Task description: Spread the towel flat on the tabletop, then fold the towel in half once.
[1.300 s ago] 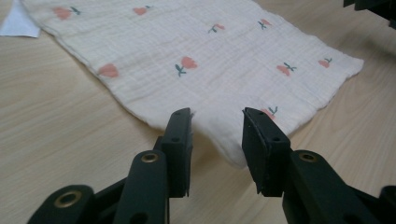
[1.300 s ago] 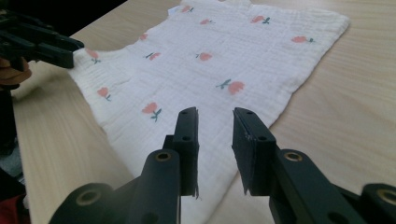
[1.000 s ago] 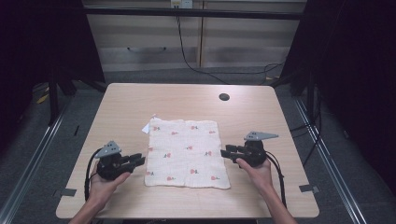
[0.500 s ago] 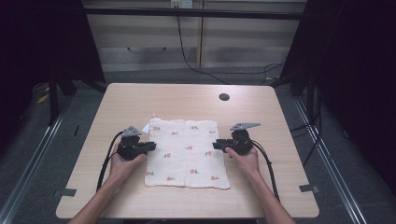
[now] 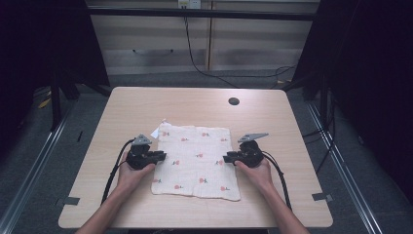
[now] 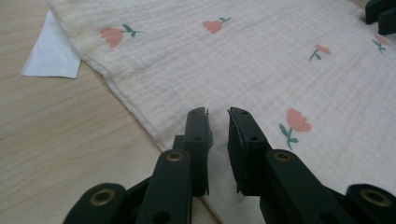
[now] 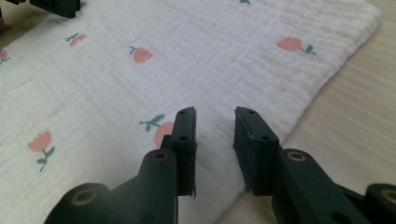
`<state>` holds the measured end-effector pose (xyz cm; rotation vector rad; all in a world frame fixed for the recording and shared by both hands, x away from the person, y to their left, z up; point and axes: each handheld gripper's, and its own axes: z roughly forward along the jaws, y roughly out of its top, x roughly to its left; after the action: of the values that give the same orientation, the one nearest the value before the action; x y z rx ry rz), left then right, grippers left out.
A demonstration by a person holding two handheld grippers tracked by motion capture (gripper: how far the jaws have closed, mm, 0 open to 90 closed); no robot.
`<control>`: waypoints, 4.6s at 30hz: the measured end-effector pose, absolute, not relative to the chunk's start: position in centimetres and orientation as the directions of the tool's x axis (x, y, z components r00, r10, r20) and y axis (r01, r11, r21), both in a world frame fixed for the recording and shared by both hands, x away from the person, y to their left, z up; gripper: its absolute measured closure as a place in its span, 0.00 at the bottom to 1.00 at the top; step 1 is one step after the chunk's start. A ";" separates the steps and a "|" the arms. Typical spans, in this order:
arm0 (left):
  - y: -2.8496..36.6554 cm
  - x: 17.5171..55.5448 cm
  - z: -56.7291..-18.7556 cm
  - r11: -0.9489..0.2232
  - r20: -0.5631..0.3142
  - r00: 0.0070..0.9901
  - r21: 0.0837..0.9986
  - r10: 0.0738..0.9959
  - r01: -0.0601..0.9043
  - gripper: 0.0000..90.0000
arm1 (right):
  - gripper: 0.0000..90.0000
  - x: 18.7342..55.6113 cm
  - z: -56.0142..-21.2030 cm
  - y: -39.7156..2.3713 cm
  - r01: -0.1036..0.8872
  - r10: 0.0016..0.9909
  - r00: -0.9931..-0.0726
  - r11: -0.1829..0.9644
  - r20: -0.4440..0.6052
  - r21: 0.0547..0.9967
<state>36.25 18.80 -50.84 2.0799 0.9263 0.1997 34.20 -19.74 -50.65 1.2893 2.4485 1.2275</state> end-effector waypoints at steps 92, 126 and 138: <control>19.8 32.5 -50.7 -0.439 -0.142 0.771 0.752 0.621 0.491 0.67 | 0.68 38.2 -48.8 -22.7 0.649 0.754 -0.606 0.284 0.254 0.706; 21.5 34.2 -49.1 -0.359 -0.201 0.734 0.770 0.649 0.527 0.67 | 0.97 38.5 -49.6 -21.9 0.636 0.741 -0.597 0.204 0.307 0.744; 21.7 39.2 -47.8 -0.273 -0.208 0.658 0.790 0.724 0.549 0.70 | 0.97 38.3 -49.4 -22.0 0.622 0.729 -0.607 0.188 0.317 0.760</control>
<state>39.20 21.73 -47.79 1.9581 0.9940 0.2402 38.29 -21.96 -49.45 1.3322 2.3296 1.3980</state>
